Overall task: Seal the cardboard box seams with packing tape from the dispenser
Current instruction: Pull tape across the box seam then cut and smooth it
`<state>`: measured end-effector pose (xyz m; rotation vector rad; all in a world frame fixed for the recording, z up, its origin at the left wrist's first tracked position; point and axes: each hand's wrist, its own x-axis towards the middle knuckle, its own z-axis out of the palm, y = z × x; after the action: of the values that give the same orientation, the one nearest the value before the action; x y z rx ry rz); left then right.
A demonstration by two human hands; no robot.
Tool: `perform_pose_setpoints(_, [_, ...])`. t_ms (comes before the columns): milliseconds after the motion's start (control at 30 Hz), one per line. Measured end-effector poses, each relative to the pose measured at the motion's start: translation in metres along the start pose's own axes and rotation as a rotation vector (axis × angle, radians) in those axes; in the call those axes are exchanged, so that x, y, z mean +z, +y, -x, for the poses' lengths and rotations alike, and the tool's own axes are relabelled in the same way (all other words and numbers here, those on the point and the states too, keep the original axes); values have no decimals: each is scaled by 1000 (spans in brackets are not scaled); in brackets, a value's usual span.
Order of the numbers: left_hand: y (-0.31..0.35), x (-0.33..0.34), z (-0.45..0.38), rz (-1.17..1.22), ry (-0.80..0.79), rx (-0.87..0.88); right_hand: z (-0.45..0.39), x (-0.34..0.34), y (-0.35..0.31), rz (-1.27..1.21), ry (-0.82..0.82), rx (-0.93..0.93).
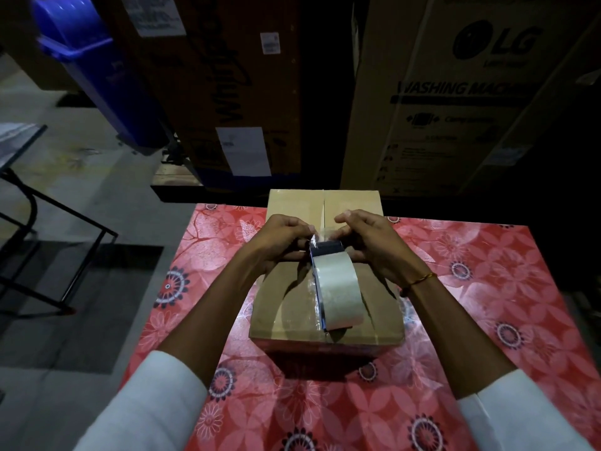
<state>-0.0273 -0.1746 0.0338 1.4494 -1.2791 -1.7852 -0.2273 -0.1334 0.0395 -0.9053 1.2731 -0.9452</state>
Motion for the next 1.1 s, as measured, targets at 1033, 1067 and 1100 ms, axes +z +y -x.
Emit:
perform_pose_setpoints(1033, [-2,7,5,15,-5,30,-6,19,-4,193,74,2])
perform_pose_setpoints(1067, [-2,8,7,-5,-15,40,-6,19,-2,176,69,-8])
perform_pose_setpoints(1100, [-2,9,8,-17,-29,52,-6,19,-2,159,66,-17])
